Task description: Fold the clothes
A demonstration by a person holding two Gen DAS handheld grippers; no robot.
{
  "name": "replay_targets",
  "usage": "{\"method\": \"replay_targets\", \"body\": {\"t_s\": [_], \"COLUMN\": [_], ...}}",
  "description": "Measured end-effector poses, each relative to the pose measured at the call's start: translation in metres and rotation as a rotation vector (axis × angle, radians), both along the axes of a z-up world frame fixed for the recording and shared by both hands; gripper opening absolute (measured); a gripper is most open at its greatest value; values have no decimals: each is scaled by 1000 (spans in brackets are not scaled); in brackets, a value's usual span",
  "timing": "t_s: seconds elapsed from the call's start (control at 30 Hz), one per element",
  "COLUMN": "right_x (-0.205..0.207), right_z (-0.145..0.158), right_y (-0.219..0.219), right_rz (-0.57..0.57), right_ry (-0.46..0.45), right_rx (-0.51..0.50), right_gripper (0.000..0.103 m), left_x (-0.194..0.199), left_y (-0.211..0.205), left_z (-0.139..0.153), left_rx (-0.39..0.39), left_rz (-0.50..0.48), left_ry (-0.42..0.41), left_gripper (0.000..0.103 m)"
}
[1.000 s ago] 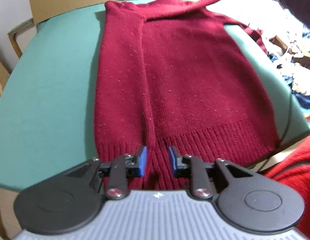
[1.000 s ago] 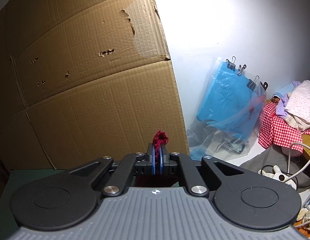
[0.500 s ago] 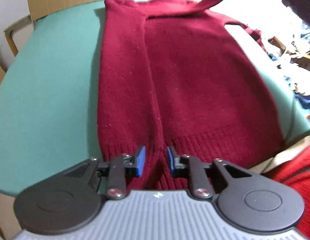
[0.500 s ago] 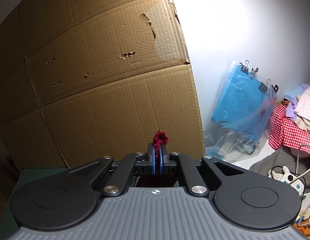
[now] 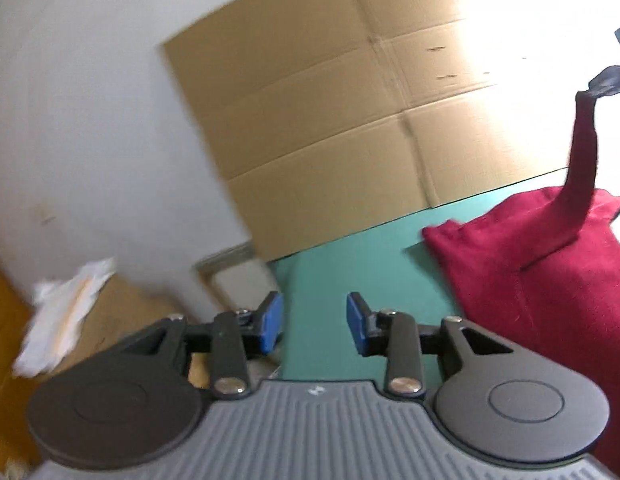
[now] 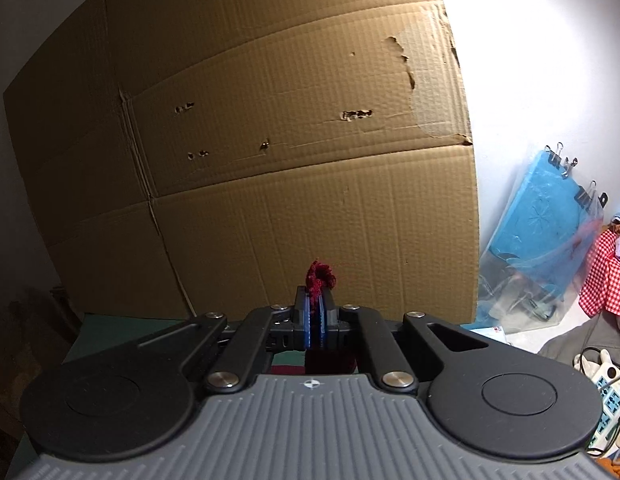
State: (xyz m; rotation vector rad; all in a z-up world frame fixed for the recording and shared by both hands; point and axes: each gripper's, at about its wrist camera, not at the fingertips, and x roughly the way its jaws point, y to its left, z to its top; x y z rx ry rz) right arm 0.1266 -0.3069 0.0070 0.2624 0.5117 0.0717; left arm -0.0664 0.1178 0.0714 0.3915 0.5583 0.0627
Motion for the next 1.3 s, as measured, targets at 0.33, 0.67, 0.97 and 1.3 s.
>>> {"method": "replay_targets", "body": {"t_s": [0.33, 0.67, 0.97, 1.3], "right_x": [-38, -88, -143, -180], "right_z": [59, 95, 102, 57], "right_y": [45, 102, 139, 194], "right_rz": [41, 29, 285, 606], "right_ry": [-59, -152, -231, -51], "right_rx": [75, -44, 14, -13], "right_gripper": [5, 5, 5, 5], "left_x": [214, 329, 348, 349], "left_y": [-42, -64, -42, -41], "left_z": [-142, -219, -225, -222], "left_rx": [-113, -157, -294, -307], "left_rz": [-398, -478, -509, -508], "left_ry": [270, 433, 457, 471], "left_gripper": [21, 21, 27, 27]}}
